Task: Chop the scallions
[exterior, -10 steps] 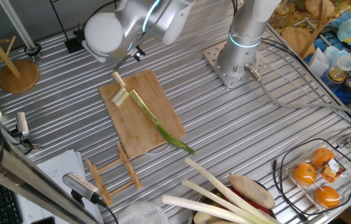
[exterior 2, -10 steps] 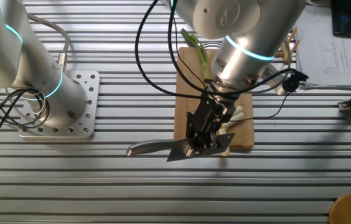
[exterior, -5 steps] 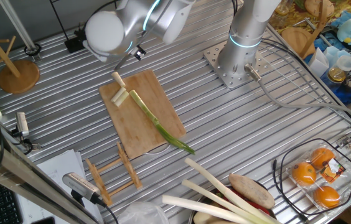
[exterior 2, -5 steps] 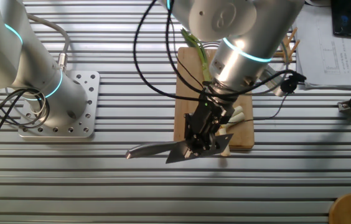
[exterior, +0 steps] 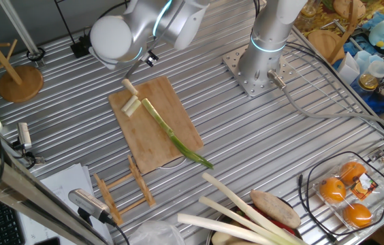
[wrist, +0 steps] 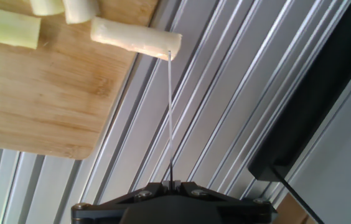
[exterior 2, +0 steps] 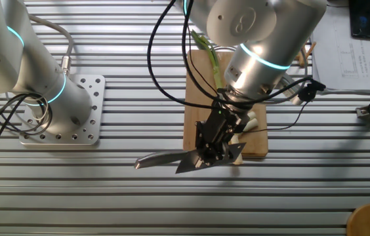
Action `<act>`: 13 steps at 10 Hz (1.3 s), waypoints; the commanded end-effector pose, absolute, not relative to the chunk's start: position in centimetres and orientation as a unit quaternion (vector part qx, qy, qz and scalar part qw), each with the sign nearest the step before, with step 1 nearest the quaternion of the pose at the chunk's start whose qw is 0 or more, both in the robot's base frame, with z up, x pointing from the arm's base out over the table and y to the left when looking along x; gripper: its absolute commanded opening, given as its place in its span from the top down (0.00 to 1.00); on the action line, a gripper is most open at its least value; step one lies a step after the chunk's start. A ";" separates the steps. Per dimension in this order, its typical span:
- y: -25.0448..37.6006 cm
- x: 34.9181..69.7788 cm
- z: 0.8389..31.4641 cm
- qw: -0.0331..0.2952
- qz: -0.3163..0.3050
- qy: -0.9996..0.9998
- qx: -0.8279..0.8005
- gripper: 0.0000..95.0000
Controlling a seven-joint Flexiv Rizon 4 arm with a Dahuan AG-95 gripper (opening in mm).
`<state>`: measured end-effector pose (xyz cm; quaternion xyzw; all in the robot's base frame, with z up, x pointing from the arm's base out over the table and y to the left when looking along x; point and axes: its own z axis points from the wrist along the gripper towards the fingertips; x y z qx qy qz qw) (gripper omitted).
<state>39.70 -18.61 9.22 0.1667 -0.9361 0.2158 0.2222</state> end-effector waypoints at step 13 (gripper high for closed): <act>-18.6 40.3 9.0 0.227 0.211 -0.934 0.176 1.00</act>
